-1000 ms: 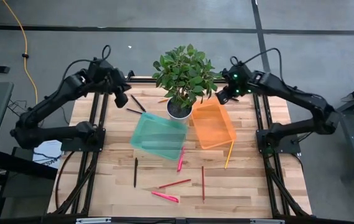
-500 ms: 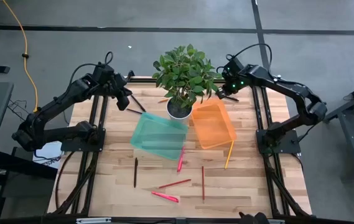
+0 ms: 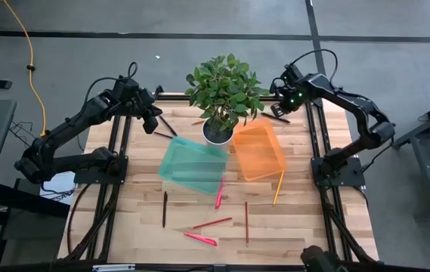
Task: Sort pens & pencils
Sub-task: Put the top right black pen into the orange bin
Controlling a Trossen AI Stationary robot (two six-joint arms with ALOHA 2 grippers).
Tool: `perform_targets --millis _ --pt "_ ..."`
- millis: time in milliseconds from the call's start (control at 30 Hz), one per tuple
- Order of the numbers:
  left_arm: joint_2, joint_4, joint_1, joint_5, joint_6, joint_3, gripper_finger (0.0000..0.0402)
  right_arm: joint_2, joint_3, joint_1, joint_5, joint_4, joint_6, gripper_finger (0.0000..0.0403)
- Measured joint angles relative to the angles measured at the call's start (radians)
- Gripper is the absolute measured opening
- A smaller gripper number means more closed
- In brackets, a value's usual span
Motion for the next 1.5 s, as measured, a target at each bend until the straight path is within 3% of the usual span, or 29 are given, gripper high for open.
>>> perform_targets --millis 267,600,967,1500 --pt "0.0 0.0 0.0 0.024 -0.026 0.0 0.0024 0.082 0.0 -0.019 0.0 -0.03 -0.096 0.0014" --pt "0.0 -0.002 0.0 0.034 -0.064 0.0 0.0024 0.161 0.0 -0.019 0.087 -0.009 -0.201 0.0084" --pt "0.0 -0.003 0.0 0.035 -0.091 0.0 0.0024 0.165 0.0 -0.018 0.099 0.041 -0.313 0.0087" --pt "0.0 -0.064 0.0 0.035 -0.112 0.0 0.0024 0.287 0.001 -0.005 0.105 0.081 -0.362 0.0087"
